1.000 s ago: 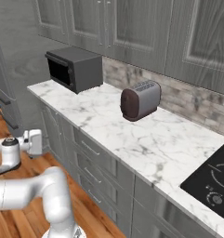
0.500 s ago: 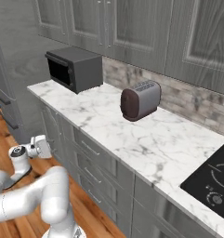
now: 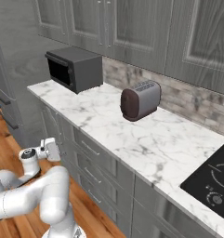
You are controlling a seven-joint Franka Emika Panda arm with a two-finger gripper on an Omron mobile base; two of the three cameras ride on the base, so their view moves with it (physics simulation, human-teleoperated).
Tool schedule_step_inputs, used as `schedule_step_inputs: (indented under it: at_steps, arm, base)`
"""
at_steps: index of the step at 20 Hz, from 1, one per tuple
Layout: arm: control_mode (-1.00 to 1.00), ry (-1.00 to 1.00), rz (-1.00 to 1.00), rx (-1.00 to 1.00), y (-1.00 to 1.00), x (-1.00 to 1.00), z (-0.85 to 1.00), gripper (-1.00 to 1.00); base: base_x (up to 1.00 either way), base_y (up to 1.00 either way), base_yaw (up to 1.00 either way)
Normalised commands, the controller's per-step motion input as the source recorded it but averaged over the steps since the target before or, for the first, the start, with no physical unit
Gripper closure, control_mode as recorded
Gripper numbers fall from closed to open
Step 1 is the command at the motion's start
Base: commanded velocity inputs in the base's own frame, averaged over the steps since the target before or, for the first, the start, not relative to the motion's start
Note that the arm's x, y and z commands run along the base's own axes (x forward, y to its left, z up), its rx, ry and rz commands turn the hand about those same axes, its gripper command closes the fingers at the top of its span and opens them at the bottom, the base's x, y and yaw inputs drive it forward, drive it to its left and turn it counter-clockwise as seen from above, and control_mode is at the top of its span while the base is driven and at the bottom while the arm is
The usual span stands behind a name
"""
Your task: Take a straw from the drawer in front and place it inside the glass cup on the dining counter.
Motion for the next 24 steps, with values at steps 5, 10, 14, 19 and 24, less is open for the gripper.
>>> schedule_step_inputs:
  at_steps: [5,10,14,19,24]
  arm:
    - [-1.0,0.0,0.18,0.0,-0.49,0.29,-0.38,-1.0]
    - [-1.0,0.0,0.2,0.0,-0.31,0.46,-0.38,-1.0]
    - [-1.0,0.0,0.19,0.0,-0.14,0.47,-0.35,-1.0]
    - [-1.0,0.01,0.08,0.0,0.0,0.47,-0.45,-1.0]
    - [-1.0,0.03,0.01,0.0,0.0,0.3,-0.58,-1.0]
  base:
    - [0.0,0.0,0.0]
    - [0.0,0.0,0.0]
    - [0.0,0.0,0.0]
    - [0.0,0.0,0.0]
    - [0.0,0.0,0.0]
